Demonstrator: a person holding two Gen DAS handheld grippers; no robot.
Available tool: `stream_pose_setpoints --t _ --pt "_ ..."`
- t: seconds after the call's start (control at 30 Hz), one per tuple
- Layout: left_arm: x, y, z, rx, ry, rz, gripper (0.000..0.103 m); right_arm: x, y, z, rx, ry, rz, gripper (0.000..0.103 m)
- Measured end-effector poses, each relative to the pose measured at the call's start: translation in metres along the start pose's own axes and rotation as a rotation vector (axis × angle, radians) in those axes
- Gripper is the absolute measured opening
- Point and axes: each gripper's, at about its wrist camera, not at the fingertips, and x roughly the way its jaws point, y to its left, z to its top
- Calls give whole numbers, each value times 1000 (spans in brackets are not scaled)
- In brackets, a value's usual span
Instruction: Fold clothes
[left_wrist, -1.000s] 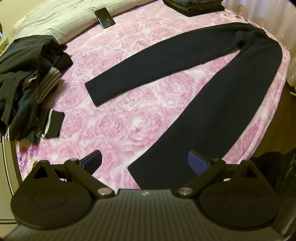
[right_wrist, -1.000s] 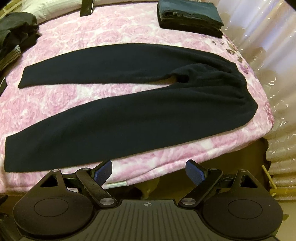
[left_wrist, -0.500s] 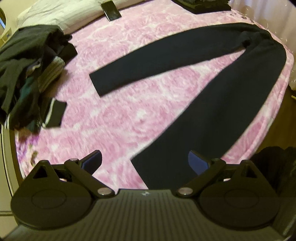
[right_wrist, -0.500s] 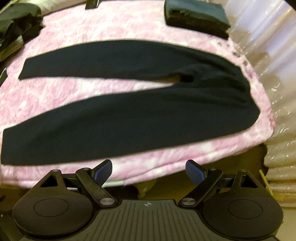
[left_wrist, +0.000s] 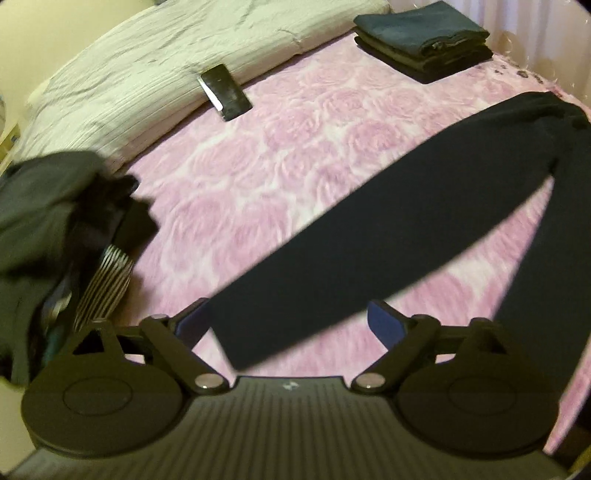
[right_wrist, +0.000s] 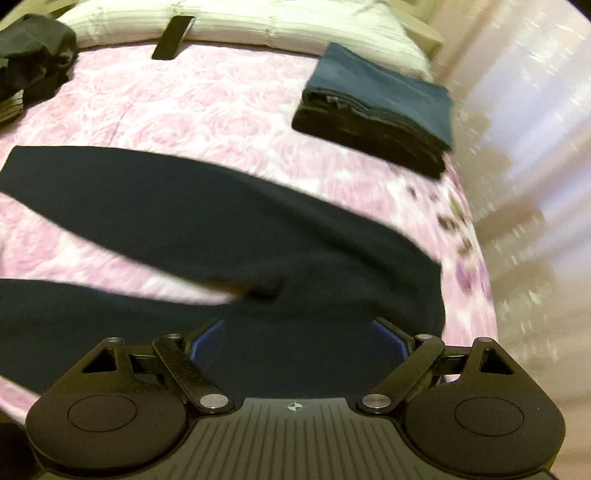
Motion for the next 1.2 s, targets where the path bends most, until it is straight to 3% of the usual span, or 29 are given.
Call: stream_pose_setpoints --t 0.07,0.27,0.43,0.57,0.6,0.73,1.03,1.2 --pt "35 -2 19 24 15 -3 84 38 -25 14 -44 6 47 49" --pt "147 2 41 215 152 -71 56 124 -73 45 -143 -7 86 48" --pt "209 15 39 360 283 -162 50 169 -89 55 -196 -3 98 48" --pt "231 31 46 376 348 -292 48 187 -96 55 -197 13 101 48" --pt "233 34 48 376 364 -319 46 191 -97 55 -197 18 102 48" --pt "227 32 50 421 386 -355 8 197 -106 56 -193 35 86 48" --pt "154 -15 27 538 241 -127 4 202 -151 61 -249 68 37 48" --pt "128 -43 13 554 227 -83 4 221 -172 62 -367 90 70 48"
